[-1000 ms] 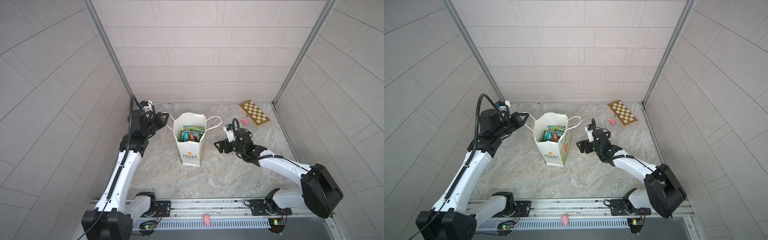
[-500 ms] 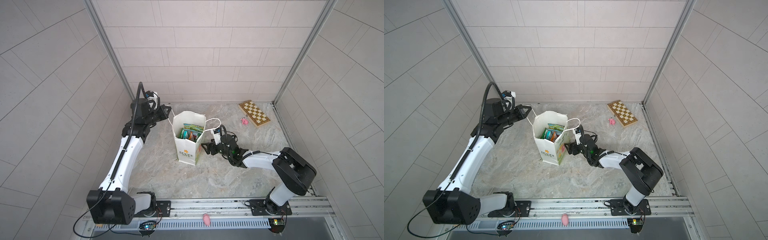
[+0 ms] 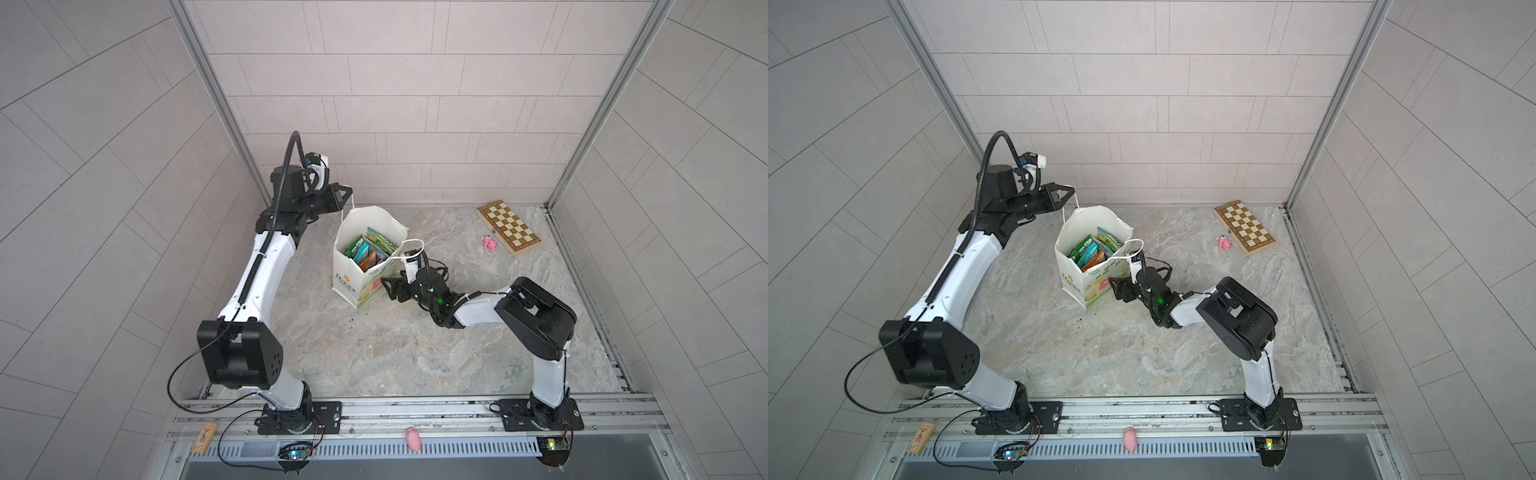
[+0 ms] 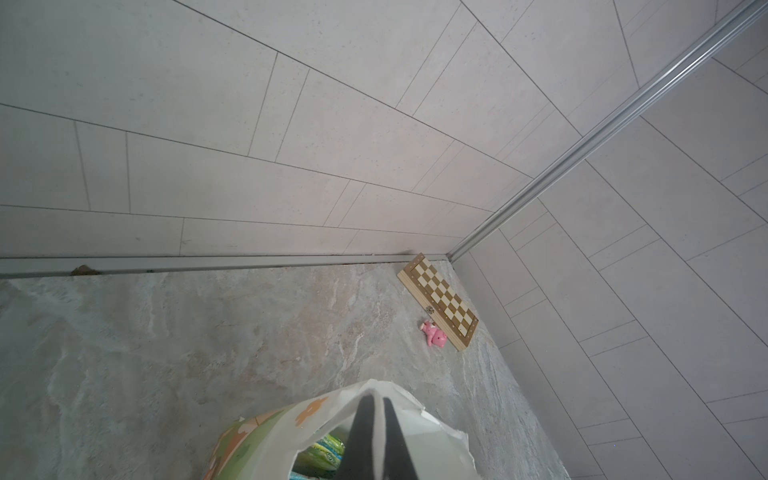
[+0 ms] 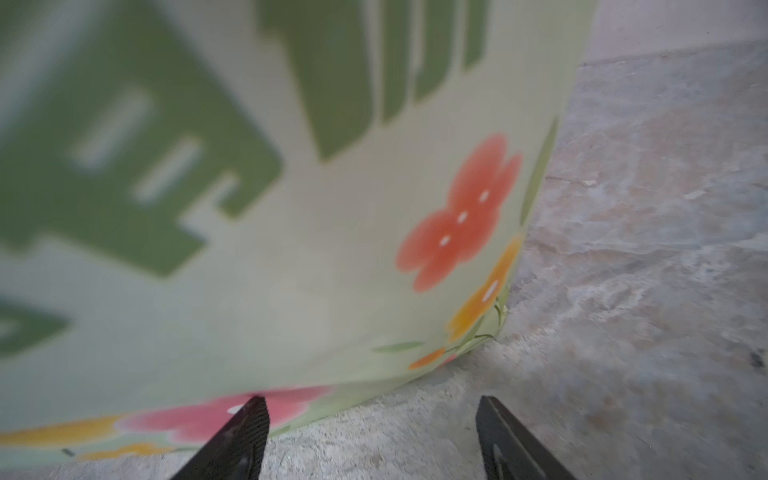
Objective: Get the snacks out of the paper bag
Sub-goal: 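Grasp the bag rim with the left gripper and tilt the bag toward the right gripper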
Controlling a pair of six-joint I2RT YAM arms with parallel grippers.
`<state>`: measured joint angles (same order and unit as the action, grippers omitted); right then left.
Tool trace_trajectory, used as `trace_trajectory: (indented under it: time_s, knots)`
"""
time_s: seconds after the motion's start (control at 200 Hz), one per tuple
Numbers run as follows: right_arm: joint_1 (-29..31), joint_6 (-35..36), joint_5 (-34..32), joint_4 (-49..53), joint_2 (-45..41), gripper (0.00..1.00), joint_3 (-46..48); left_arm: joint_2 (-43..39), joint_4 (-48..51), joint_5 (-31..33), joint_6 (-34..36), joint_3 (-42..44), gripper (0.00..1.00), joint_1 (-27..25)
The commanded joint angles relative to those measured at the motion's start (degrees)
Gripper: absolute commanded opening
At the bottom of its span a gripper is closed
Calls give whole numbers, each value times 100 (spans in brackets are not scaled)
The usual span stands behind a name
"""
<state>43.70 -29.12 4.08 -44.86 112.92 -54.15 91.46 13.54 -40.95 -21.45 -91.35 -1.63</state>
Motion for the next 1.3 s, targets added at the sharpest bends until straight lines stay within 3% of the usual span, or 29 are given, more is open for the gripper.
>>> trace_trajectory:
  time_s: [0.0,0.27,0.48,0.831,1.086,1.296]
  knots:
    - [51,-123,-256,-341,272,80,-341,-42,-659,-590,141,-456,0,20]
    - [51,-129,-297,-216,889,80,-1118,-293,-829,-975,86,-225,0,-59]
    - [42,-9,-449,-260,511,81,-449,-960,-1085,-814,106,685,0,-71]
    - [-267,397,-994,-105,-938,85,1727,-1711,-1350,-689,41,1668,0,-349]
    - [-972,565,-1184,1136,-2328,85,2625,-2155,-1354,-442,75,2213,0,-963]
    - [-1317,1198,-1806,2993,-3795,86,2412,-2495,-1217,-130,185,2538,0,-1381]
